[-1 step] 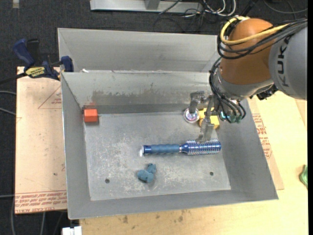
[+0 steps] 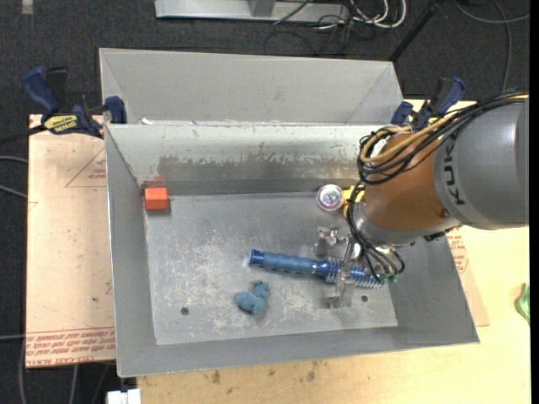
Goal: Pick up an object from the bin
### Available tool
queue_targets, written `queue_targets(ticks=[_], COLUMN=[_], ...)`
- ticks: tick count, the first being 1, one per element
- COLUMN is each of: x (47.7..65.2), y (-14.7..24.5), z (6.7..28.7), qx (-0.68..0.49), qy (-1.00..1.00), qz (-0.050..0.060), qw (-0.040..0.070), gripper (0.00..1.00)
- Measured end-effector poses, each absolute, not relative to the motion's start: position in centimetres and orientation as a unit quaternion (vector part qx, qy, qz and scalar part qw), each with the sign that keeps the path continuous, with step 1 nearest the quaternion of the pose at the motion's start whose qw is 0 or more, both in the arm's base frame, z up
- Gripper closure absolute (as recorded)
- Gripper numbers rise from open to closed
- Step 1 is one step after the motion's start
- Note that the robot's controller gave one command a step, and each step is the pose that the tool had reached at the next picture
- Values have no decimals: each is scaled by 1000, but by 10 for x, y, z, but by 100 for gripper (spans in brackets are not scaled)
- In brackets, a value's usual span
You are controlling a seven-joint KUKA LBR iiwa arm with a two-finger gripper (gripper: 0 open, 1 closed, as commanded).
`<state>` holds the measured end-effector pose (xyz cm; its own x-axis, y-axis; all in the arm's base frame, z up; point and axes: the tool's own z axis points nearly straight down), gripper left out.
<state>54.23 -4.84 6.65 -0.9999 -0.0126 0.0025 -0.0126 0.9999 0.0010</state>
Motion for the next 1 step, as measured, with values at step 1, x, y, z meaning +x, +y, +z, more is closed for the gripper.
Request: queue_targets(ticks=[1], x=[559], y=[-68], z=[101], qx=[45], qy=[-999], qz=[0], qw=[-3], gripper=[0])
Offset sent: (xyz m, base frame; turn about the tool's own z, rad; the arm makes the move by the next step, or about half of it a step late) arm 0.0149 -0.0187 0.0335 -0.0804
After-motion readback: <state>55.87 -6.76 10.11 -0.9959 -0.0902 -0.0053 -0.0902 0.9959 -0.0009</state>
